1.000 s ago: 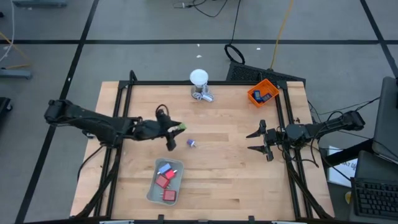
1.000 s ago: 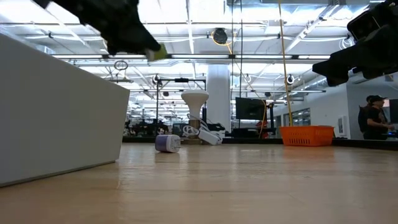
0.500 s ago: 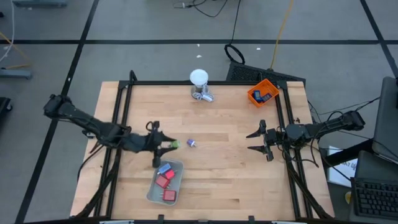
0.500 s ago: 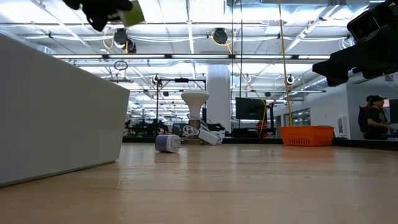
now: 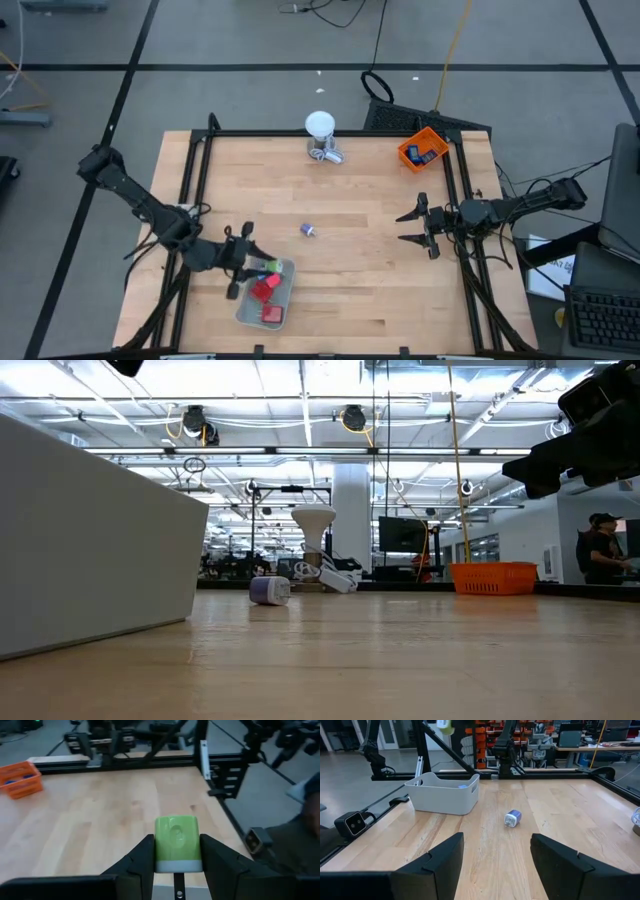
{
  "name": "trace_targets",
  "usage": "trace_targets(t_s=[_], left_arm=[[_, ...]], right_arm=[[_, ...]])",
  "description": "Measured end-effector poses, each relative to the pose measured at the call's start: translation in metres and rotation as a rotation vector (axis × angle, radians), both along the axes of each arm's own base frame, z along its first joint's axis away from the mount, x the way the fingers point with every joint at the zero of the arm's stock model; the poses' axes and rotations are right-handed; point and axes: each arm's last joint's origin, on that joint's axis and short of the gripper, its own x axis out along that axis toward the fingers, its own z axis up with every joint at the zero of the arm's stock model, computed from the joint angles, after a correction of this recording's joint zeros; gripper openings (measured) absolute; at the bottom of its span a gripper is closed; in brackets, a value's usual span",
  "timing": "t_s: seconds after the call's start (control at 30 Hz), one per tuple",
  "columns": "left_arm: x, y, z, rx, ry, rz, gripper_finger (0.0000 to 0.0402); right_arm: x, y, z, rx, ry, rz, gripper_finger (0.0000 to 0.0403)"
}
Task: Pick & Place Office items
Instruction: Put the green charger adapter into the gray bin
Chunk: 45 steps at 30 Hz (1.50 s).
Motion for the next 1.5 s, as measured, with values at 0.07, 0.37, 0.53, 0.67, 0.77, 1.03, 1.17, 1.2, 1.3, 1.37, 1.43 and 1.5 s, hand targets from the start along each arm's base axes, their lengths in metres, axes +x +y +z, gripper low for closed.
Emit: trace_targets(t_s=[0.07, 0.37, 0.53, 0.67, 0.77, 1.03, 1.17, 1.2, 1.3, 1.37, 1.43, 1.5], left_arm=[[0.0, -0.006, -0.003, 0.001, 0.003, -0.022, 0.0131], [0.007, -0.029, -0.023, 0.006, 0.05, -0.075, 0.0133], [0.013, -0.035, -0.035, 0.001, 0.089, -0.069, 0.0135], [0.02, -0.038, -0.044, 0.006, 0.099, -0.051, 0.0139], [0.025, -0.038, -0.052, -0.007, 0.13, -0.022, 0.0131], [0.032, -0.034, -0.067, -0.049, 0.218, 0.048, 0.0139], [0.033, -0.031, -0.072, -0.061, 0.259, 0.08, 0.0135], [0.033, -0.029, -0.074, -0.064, 0.273, 0.092, 0.0131], [0.034, -0.026, -0.075, -0.092, 0.3, 0.109, 0.013], [0.034, -0.024, -0.077, -0.097, 0.318, 0.122, 0.013], [0.034, -0.021, -0.078, -0.1, 0.336, 0.138, 0.0131], [0.034, -0.019, -0.08, -0.107, 0.362, 0.164, 0.0136]], right_arm=[[0.0, 0.0, 0.0, 0.0, 0.0, 0.0, 0.022], [0.0, 0.0, 0.0, 0.0, 0.0, 0.0, 0.022], [0.0, 0.0, 0.0, 0.0, 0.0, 0.0, 0.022], [0.0, 0.0, 0.0, 0.0, 0.0, 0.0, 0.022], [0.0, 0.0, 0.0, 0.0, 0.0, 0.0, 0.022], [0.0, 0.0, 0.0, 0.0, 0.0, 0.0, 0.022], [0.0, 0.0, 0.0, 0.0, 0.0, 0.0, 0.022], [0.0, 0.0, 0.0, 0.0, 0.0, 0.0, 0.022], [0.0, 0.0, 0.0, 0.0, 0.0, 0.0, 0.022], [0.0, 0.0, 0.0, 0.0, 0.0, 0.0, 0.022], [0.0, 0.0, 0.0, 0.0, 0.0, 0.0, 0.022], [0.0, 0.0, 0.0, 0.0, 0.0, 0.0, 0.022]])
